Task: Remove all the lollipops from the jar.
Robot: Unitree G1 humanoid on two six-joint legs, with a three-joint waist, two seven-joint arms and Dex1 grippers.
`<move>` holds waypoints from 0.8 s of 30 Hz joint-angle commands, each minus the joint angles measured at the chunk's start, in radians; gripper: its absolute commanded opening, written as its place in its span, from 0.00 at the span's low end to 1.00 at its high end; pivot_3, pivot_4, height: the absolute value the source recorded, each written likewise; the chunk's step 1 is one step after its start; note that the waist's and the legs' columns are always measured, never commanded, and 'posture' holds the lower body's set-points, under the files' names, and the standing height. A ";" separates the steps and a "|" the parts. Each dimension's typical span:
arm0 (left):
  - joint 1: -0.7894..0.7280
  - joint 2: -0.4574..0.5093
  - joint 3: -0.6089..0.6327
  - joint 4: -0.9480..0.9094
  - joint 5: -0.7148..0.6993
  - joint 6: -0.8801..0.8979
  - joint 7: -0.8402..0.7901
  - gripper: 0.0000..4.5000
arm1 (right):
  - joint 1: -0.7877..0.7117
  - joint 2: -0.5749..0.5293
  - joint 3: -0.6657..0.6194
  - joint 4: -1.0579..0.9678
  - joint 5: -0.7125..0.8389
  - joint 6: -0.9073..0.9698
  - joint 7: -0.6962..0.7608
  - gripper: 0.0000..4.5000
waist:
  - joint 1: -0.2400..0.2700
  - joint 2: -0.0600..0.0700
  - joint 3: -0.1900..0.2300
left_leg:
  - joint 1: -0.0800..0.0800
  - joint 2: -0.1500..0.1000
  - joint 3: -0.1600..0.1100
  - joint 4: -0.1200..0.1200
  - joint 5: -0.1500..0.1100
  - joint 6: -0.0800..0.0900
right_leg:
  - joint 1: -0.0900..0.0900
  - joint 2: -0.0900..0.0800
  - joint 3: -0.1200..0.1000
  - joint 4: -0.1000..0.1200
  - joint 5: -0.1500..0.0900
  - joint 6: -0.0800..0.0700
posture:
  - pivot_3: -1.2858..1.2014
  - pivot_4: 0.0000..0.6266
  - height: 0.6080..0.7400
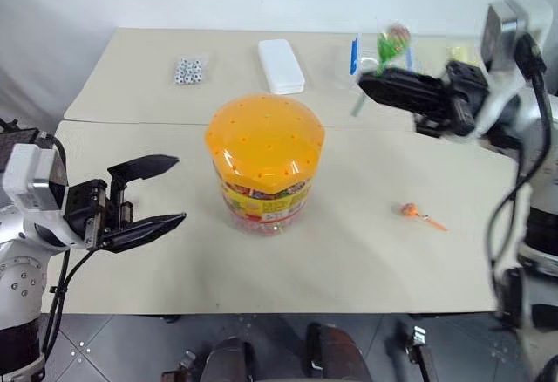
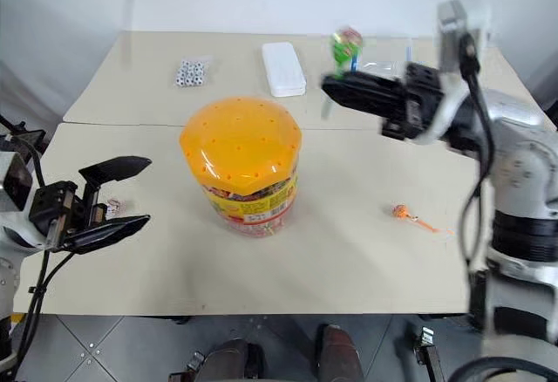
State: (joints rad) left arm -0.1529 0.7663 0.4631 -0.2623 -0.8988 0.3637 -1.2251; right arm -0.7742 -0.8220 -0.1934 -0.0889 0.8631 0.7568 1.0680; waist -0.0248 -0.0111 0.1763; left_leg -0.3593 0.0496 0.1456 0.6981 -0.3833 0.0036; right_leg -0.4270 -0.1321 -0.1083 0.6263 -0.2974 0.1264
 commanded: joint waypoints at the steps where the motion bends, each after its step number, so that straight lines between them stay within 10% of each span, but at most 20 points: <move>1: 0.018 0.033 -0.008 0.013 0.086 -0.091 -0.068 1.00 | 0.092 -0.109 -0.011 -0.002 -0.127 -0.083 0.048 0.00 | -0.001 0.000 0.000 | 0.000 0.000 0.001 0.000 0.000 0.000 | 0.000 0.000 0.000 0.000 0.000 0.000 | 0.52 0.24 1.00; 6: 0.059 0.032 -0.109 -0.002 0.126 -0.113 -0.148 1.00 | 0.418 -0.308 0.000 0.095 -0.461 -0.172 -0.104 0.00 | 0.004 0.000 0.000 | 0.001 0.001 0.003 -0.001 0.000 0.000 | -0.001 0.000 0.001 0.000 0.000 0.000 | 0.52 0.24 1.00; 15: 0.068 0.012 -0.127 0.036 0.154 -0.170 -0.157 1.00 | 0.604 -0.326 0.025 0.098 -0.565 -0.037 -0.193 0.00 | -0.002 0.003 0.000 | 0.002 0.001 0.005 0.002 0.000 0.000 | -0.001 0.000 0.003 0.001 0.000 -0.001 | 0.52 0.24 1.00; 24: 0.015 -0.027 -0.077 0.035 0.085 -0.117 -0.021 1.00 | 0.657 -0.324 -0.035 0.057 -0.542 -0.066 -0.128 0.59 | 0.012 0.003 0.000 | 0.001 0.001 0.003 0.002 0.000 0.000 | 0.000 -0.001 0.003 0.000 0.000 -0.001 | 0.52 0.24 1.00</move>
State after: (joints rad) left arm -0.1101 0.7378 0.3431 -0.2177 -0.7728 0.2343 -1.2981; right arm -0.1273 -1.1333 -0.1755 -0.0036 0.3040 0.7202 0.9106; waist -0.0123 -0.0085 0.1764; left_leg -0.3583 0.0505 0.1488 0.7001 -0.3829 0.0040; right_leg -0.4273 -0.1328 -0.1057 0.6263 -0.2976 0.1256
